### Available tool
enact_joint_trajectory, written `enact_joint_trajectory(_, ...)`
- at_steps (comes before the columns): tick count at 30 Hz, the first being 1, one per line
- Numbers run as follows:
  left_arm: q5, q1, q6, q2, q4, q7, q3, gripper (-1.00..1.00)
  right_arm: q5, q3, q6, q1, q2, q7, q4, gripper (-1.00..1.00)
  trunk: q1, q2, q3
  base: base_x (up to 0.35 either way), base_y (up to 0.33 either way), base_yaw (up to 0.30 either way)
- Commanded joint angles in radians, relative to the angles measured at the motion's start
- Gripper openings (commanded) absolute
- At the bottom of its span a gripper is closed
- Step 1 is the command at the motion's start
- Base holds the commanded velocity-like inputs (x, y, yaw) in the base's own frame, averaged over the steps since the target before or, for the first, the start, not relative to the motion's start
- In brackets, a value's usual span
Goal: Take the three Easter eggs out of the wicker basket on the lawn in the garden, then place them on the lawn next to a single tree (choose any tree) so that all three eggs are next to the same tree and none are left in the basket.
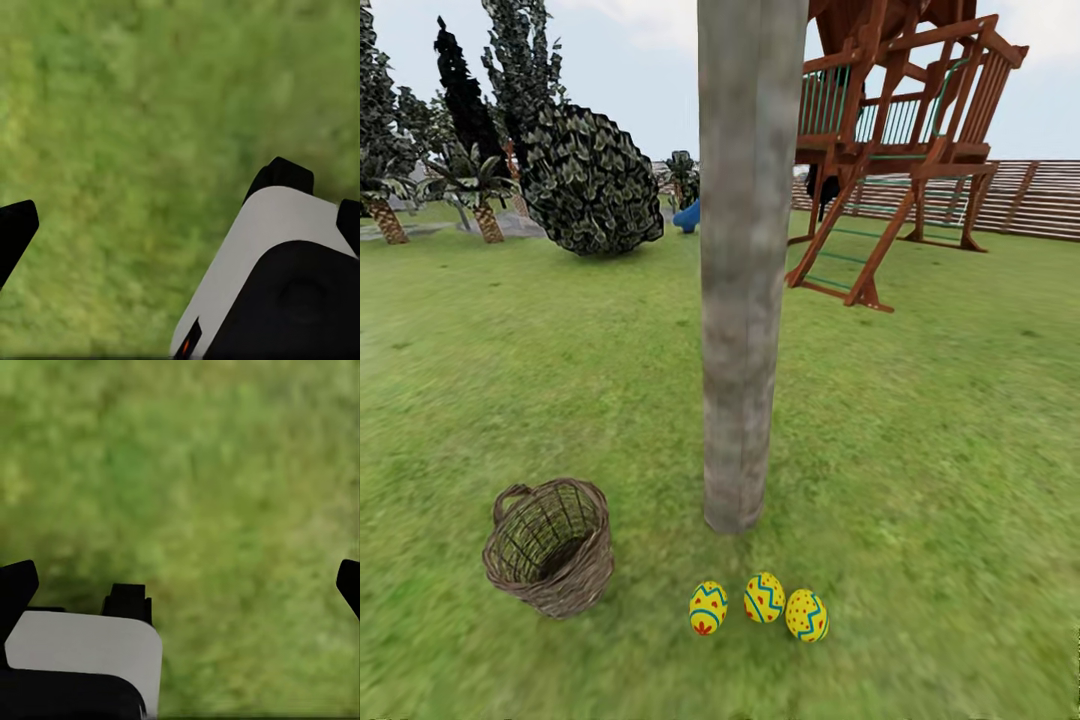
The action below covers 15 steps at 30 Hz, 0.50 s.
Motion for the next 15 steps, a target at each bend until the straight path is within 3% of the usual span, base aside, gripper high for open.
enact_joint_trajectory(1, 0.007, 0.000, 0.006, 0.001, -0.003, 0.007, -0.008, 1.00, 0.006, 0.004, -0.003, -0.001, 0.000, -0.002, 0.001, 1.00, -0.004, 0.007, 0.001, 0.000, 0.000, 0.000)
enact_joint_trajectory(4, 0.007, 0.000, 0.005, 0.001, -0.003, 0.007, -0.008, 1.00, 0.006, 0.004, -0.003, -0.001, 0.000, -0.003, 0.002, 1.00, -0.016, 0.028, 0.005, 0.000, 0.000, 0.000)
enact_joint_trajectory(15, 0.007, 0.000, 0.003, 0.001, -0.003, 0.008, -0.007, 1.00, 0.006, 0.004, -0.003, 0.000, 0.000, -0.002, 0.001, 1.00, -0.016, 0.028, -0.013, 0.000, 0.000, 0.000)
